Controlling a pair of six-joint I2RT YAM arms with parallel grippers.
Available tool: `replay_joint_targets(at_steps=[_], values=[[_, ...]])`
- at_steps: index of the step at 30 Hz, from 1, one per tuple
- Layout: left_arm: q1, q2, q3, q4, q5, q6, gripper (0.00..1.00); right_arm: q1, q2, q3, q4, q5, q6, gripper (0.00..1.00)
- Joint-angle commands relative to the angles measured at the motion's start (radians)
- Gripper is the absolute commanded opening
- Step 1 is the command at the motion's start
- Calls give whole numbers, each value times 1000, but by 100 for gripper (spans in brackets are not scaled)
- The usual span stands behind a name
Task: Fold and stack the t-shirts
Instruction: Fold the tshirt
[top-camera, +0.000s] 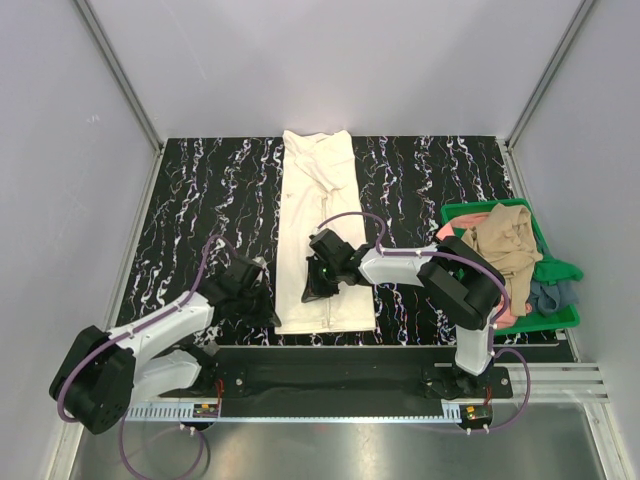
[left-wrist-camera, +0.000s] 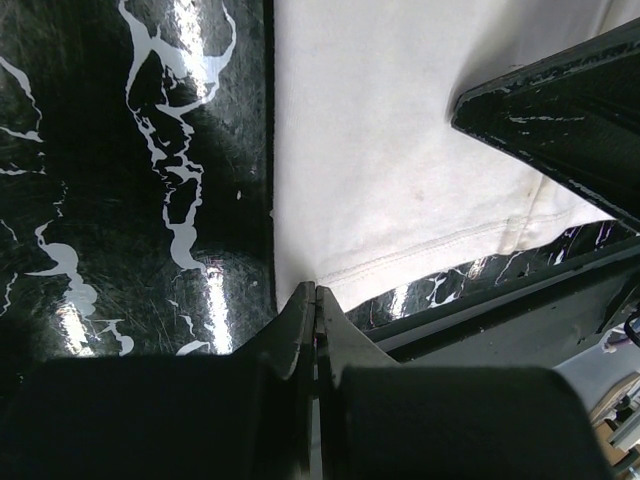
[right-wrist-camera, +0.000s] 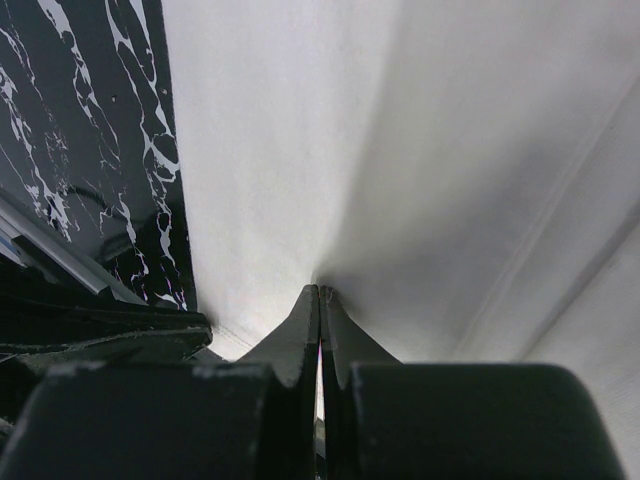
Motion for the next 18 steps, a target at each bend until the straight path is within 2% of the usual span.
replay_joint_targets(at_steps=[1, 8, 13, 18], values=[[-14, 15, -11, 5, -41, -5, 0, 6, 9, 0, 25, 22, 7, 0], [-43, 55, 0, -19, -110, -5, 0, 4, 3, -3, 23, 28, 9, 0], [-50, 33, 21, -35, -107, -8, 0, 4, -13, 3, 20, 27, 12, 0], [-50, -8, 115, -114, -124, 3, 0, 3, -91, 46, -44, 15, -5, 0]])
